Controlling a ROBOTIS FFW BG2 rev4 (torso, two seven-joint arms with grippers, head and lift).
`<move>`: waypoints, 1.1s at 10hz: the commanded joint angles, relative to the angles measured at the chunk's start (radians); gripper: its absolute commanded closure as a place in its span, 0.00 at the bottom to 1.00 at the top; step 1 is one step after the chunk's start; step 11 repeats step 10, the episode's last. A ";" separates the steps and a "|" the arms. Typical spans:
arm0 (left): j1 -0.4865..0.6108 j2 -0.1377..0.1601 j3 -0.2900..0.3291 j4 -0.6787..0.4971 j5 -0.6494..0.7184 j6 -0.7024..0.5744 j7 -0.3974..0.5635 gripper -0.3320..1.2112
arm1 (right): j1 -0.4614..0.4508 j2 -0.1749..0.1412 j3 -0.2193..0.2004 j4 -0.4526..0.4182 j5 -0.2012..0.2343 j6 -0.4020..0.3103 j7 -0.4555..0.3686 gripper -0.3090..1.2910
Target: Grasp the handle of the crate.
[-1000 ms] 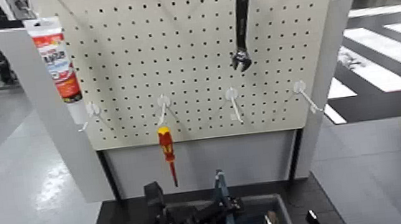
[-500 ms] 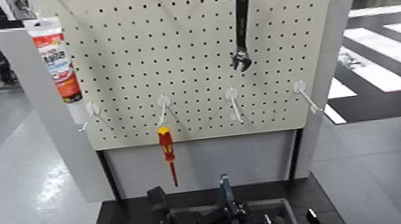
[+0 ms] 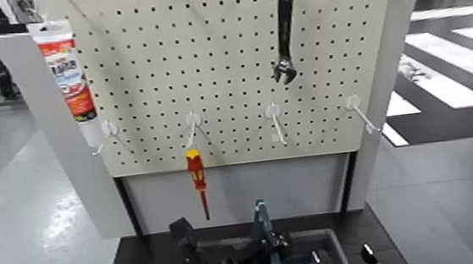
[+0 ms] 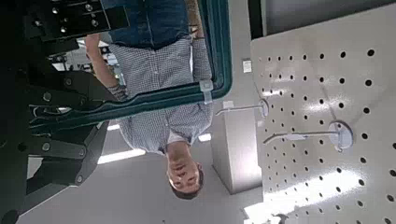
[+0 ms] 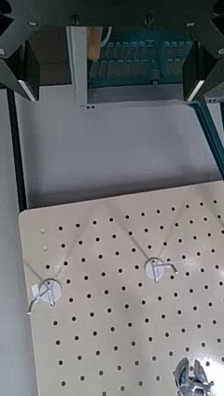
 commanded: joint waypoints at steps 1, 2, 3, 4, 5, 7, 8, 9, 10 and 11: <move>0.013 -0.011 0.017 -0.005 0.000 0.000 0.002 0.98 | 0.002 -0.001 0.003 -0.004 0.019 -0.003 -0.005 0.28; 0.016 -0.013 0.020 -0.005 0.000 0.000 0.002 0.98 | 0.002 0.002 -0.001 -0.004 0.027 -0.004 -0.005 0.28; 0.016 -0.013 0.019 -0.005 0.000 0.000 0.002 0.98 | 0.002 -0.001 -0.001 -0.005 0.028 0.000 -0.007 0.29; 0.016 -0.013 0.020 -0.005 0.000 0.000 0.002 0.98 | 0.002 0.000 0.001 -0.007 0.028 0.002 -0.007 0.29; 0.017 -0.014 0.022 -0.005 0.000 0.000 0.002 0.98 | 0.002 0.000 0.001 -0.007 0.028 0.003 -0.007 0.29; 0.017 -0.016 0.022 -0.005 0.000 0.002 0.000 0.98 | 0.002 -0.001 -0.001 -0.007 0.030 0.005 -0.007 0.29; 0.017 -0.016 0.022 -0.005 0.000 0.000 -0.001 0.98 | 0.002 -0.001 -0.001 -0.008 0.034 0.005 -0.007 0.29; 0.017 -0.017 0.022 -0.005 0.000 0.002 -0.001 0.98 | 0.002 -0.001 -0.001 -0.012 0.043 0.006 -0.007 0.29; 0.017 -0.017 0.022 -0.005 0.000 0.002 -0.001 0.98 | 0.002 -0.001 -0.002 -0.015 0.050 0.016 -0.007 0.28; 0.017 -0.017 0.022 -0.005 0.000 0.002 -0.001 0.98 | 0.002 -0.001 -0.002 -0.015 0.050 0.016 -0.007 0.28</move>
